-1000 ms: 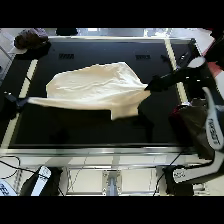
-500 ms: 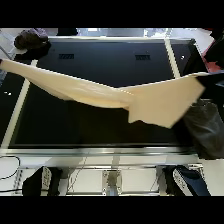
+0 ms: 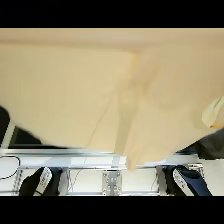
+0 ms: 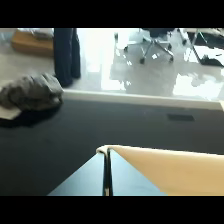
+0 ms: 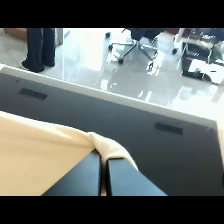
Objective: Fold the shirts.
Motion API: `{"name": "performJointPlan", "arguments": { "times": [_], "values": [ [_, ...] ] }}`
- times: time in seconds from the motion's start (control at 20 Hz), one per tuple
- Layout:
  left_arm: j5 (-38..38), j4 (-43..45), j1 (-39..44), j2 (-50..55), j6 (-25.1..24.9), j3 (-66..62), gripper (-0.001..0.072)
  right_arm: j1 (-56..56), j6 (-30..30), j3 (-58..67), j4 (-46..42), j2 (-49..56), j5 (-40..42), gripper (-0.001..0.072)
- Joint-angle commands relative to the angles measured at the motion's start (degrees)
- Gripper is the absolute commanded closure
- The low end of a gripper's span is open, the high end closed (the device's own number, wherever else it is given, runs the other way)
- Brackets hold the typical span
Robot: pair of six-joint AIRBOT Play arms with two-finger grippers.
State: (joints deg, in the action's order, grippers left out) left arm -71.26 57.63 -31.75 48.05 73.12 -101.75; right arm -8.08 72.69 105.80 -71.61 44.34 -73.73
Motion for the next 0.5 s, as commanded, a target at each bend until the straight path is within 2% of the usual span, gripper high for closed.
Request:
{"name": "performJointPlan", "arguments": {
  "times": [0.0, 0.15, 0.3, 0.45],
  "values": [
    [-5.2, 4.1, 8.9, 12.2, 0.8, -2.7, 0.07, 0.0, -0.1, 2.6, 8.5, 12.7, -0.3, 0.0699],
    [-6.6, 19.5, 22.1, 25.9, 2.7, -2.6, 0.07, 2.2, -0.1, 1.5, 17.5, 28.2, -3.7, 0.0699],
    [-5.8, 36.6, 29.8, 40.3, 7.5, -2.6, 0.07, 8.1, -0.1, 1.0, 14.1, 44.0, -3.6, 0.0699],
    [-2.3, 42.2, 30.5, 51.5, 11.7, -2.6, 0.0699, 11.5, 0.4, 1.0, 6.9, 56.7, 1.3, 0.0699]
  ]
}}
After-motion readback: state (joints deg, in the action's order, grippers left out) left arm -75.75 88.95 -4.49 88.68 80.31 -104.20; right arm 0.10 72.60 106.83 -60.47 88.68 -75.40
